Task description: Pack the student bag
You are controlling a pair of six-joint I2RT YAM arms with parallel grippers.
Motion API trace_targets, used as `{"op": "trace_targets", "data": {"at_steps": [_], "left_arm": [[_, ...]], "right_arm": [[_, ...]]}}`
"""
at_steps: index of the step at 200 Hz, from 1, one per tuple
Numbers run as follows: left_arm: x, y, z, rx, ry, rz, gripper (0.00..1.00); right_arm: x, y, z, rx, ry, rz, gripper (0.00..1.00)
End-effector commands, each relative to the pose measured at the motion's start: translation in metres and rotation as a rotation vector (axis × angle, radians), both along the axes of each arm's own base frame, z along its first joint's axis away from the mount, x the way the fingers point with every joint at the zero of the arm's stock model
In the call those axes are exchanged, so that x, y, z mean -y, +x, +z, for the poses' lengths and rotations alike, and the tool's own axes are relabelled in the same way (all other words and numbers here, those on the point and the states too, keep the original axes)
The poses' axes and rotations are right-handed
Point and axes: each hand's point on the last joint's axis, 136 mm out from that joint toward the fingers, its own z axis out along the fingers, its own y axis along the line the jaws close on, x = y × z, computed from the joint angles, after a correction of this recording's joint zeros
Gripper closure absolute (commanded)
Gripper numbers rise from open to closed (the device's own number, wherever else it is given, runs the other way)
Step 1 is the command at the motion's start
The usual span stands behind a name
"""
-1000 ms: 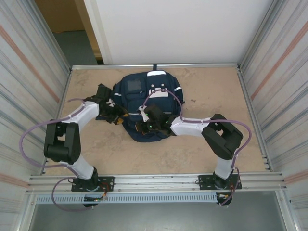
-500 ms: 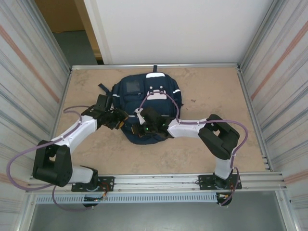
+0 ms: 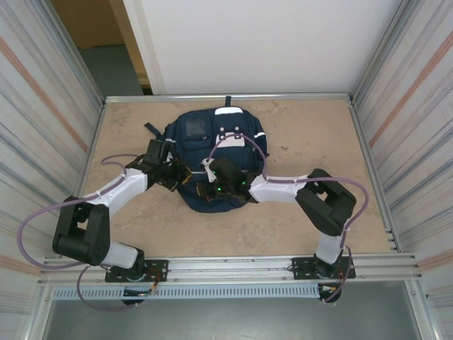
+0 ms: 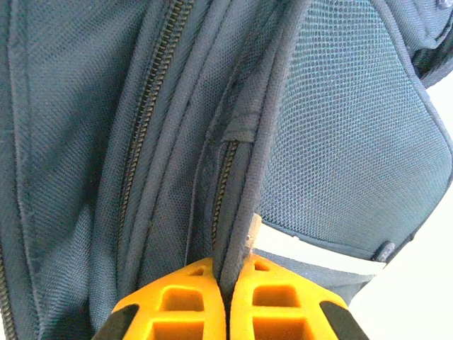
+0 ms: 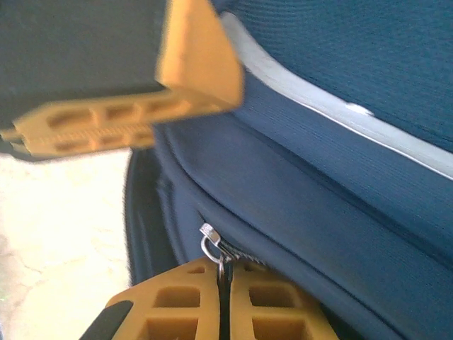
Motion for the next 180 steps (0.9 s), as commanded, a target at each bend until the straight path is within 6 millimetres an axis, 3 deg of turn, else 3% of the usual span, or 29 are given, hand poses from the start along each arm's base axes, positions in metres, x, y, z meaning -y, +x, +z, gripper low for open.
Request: {"op": "trace_targets", "data": {"at_steps": [1, 41, 65, 82, 108, 134, 155, 180], "left_arm": [[-0.026, 0.018, 0.014, 0.064, 0.025, 0.017, 1.0], [-0.042, 0.036, 0.005, 0.038, -0.07, -0.012, 1.0], [-0.046, 0.054, 0.003, 0.022, -0.046, -0.019, 1.0], [-0.046, 0.077, 0.01, 0.023, -0.031, -0.025, 1.0], [-0.042, 0.118, 0.023, 0.037, -0.016, -0.05, 0.97], [-0.043, 0.141, 0.035, 0.049, -0.03, -0.044, 0.83], [-0.05, 0.126, 0.051, 0.066, -0.007, -0.006, 0.73], [-0.057, 0.081, 0.051, 0.013, 0.03, -0.015, 0.68]], "right_arm": [[0.072, 0.005, -0.019, 0.019, -0.194, -0.098, 1.0], [0.155, 0.017, -0.039, -0.036, -0.266, -0.29, 1.0], [0.162, 0.018, -0.035, -0.029, -0.263, -0.303, 1.0], [0.147, 0.014, -0.026, 0.014, -0.244, -0.246, 1.0], [0.101, 0.002, -0.01, 0.054, -0.199, -0.117, 1.0], [0.046, -0.005, 0.007, 0.068, -0.085, -0.027, 1.0], [0.02, 0.005, 0.017, 0.075, -0.051, -0.011, 1.0], [0.0, 0.011, 0.028, 0.1, 0.013, 0.013, 1.0]]}}
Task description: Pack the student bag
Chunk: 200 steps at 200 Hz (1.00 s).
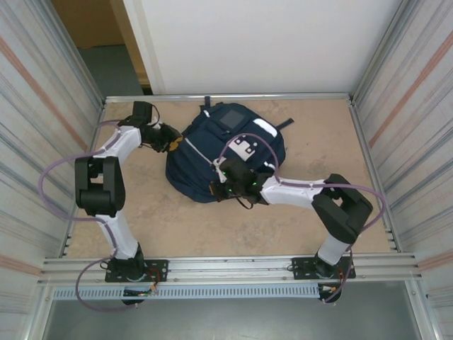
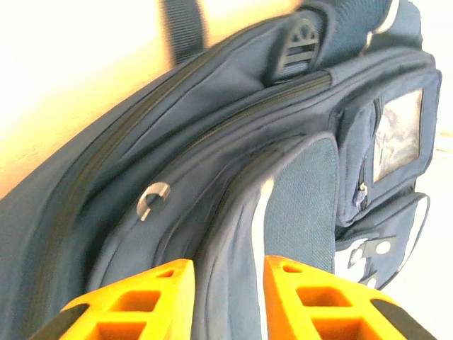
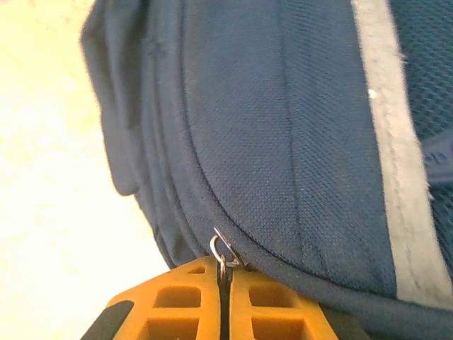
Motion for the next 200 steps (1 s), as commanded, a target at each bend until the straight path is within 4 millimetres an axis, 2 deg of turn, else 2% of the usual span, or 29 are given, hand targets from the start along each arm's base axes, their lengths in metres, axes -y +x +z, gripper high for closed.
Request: {"op": "trace_targets", "data": {"at_steps": [1, 22, 43, 59, 82, 110, 144, 155, 165, 176, 200], "left_arm": [[-0.009, -0.042, 0.018, -0.019, 0.051, 0.003, 0.68], [-0.006, -0.08, 0.006, -0.071, 0.037, 0.01, 0.67], [0.011, -0.099, 0.001, -0.085, -0.007, -0.012, 0.65], [0.024, -0.102, 0.001, -0.071, 0.0, -0.039, 0.64], [0.041, -0.097, -0.003, -0.041, 0.006, -0.034, 0.62], [0.058, -0.089, -0.018, -0.034, -0.035, -0.028, 0.64], [0.066, -0.089, -0.034, -0.061, -0.073, -0.041, 0.71], [0.065, -0.091, -0.037, -0.068, -0.072, -0.05, 0.79], [0.065, -0.093, -0.038, -0.076, -0.074, -0.057, 0.9], [0.063, -0.094, -0.037, -0.078, -0.075, -0.065, 1.0], [0.051, -0.098, -0.033, -0.083, -0.044, -0.08, 1.0]], "right_arm": [[-0.025, 0.008, 0.023, 0.037, 0.096, 0.042, 1.0], [-0.039, 0.005, 0.02, 0.005, 0.126, 0.083, 1.0], [-0.051, -0.003, 0.018, 0.001, 0.141, 0.118, 1.0], [-0.06, -0.008, 0.017, -0.001, 0.158, 0.144, 1.0], [-0.068, -0.013, 0.021, -0.01, 0.176, 0.152, 1.0], [-0.07, -0.017, 0.023, 0.001, 0.189, 0.158, 1.0], [-0.055, -0.012, 0.018, 0.017, 0.15, 0.107, 1.0], [-0.049, -0.01, 0.015, 0.012, 0.138, 0.095, 1.0], [-0.04, -0.009, 0.012, 0.004, 0.111, 0.079, 1.0], [-0.028, -0.009, 0.008, 0.023, 0.065, 0.068, 1.0], [0.011, -0.008, -0.009, 0.084, -0.105, 0.06, 0.99]]}}
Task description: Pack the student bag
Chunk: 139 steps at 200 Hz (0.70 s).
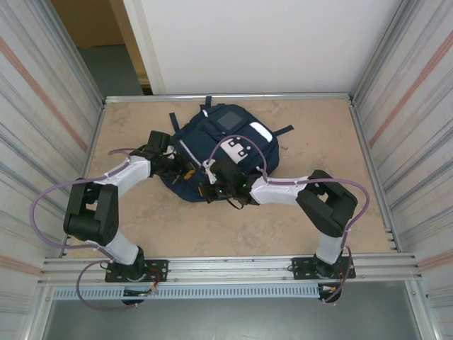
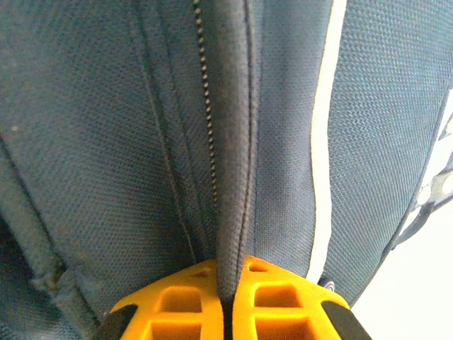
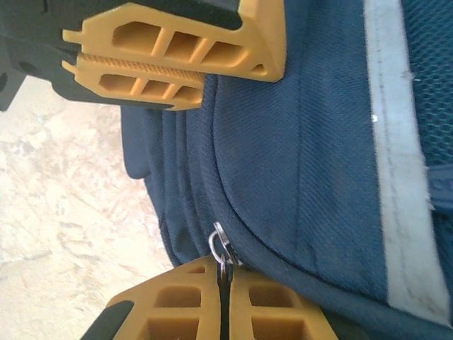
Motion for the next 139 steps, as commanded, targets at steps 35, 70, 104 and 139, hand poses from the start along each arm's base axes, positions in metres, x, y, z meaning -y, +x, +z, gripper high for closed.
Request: {"op": "trace_targets", "data": {"at_steps": [35, 70, 104, 139], "left_arm": [[-0.024, 0.003, 0.009, 0.047, 0.047, -0.03, 1.0], [-0.012, 0.001, 0.015, 0.074, 0.0, -0.107, 1.0], [-0.005, -0.008, 0.018, 0.073, -0.017, -0.149, 1.0], [0.02, -0.024, 0.022, 0.113, 0.037, -0.232, 1.0]], "right_arm": [[0.112, 0.015, -0.021, 0.023, -0.335, -0.128, 0.9], [0.158, 0.042, -0.03, -0.039, -0.361, -0.277, 0.88], [0.152, 0.052, -0.018, -0.015, -0.305, -0.286, 0.82], [0.169, 0.056, 0.001, 0.064, -0.267, -0.352, 0.72]]}}
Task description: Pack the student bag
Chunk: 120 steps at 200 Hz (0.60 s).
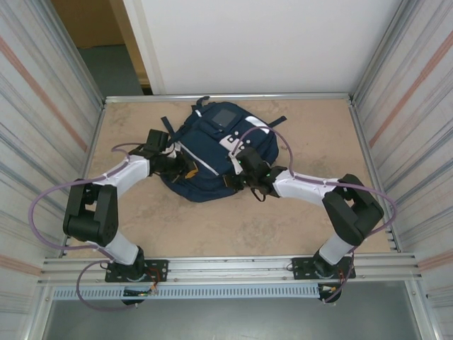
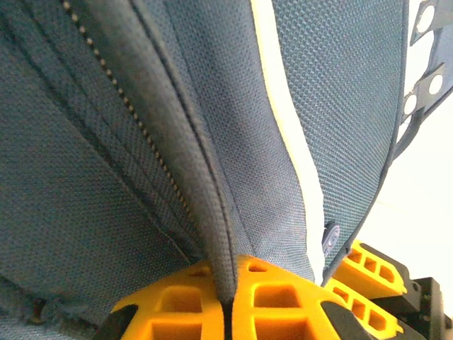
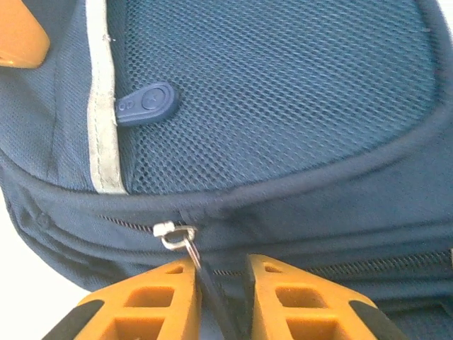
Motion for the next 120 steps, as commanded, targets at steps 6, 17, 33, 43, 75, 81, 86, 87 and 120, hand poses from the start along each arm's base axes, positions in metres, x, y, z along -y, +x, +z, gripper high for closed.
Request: {"op": "trace_targets", "data": {"at_steps": [6, 17, 33, 43, 75, 81, 86, 87, 120], "left_arm": [[0.011, -0.023, 0.006, 0.031, 0.087, -0.08, 1.0], [0.022, -0.031, 0.005, 0.037, 0.096, -0.122, 1.0], [0.037, -0.038, 0.004, 0.081, 0.131, -0.201, 1.0], [0.045, -0.039, 0.005, 0.119, 0.156, -0.252, 1.0], [0.079, -0.046, 0.013, 0.152, 0.143, -0.368, 1.0], [0.084, -0.048, 0.013, 0.156, 0.152, -0.388, 1.0], [0.086, -0.051, 0.014, 0.159, 0.164, -0.407, 0.95], [0.087, -0.051, 0.014, 0.161, 0.165, -0.414, 0.93], [0.051, -0.045, 0.039, 0.289, 0.387, -0.425, 0.75]], "right_arm": [[0.072, 0.017, 0.004, 0.063, -0.116, -0.213, 0.69], [0.085, 0.019, 0.017, 0.106, -0.102, -0.266, 0.65], [0.111, 0.018, 0.042, 0.209, -0.053, -0.353, 0.61], [0.128, 0.017, 0.058, 0.272, -0.019, -0.41, 0.47], [0.196, 0.015, 0.108, 0.444, 0.007, -0.623, 0.01], [0.209, 0.014, 0.115, 0.472, 0.007, -0.67, 0.01], [0.221, 0.014, 0.119, 0.491, 0.002, -0.714, 0.01], [0.223, 0.014, 0.119, 0.493, -0.001, -0.723, 0.01], [0.29, 0.001, 0.121, 0.527, -0.102, -0.941, 0.01]]}}
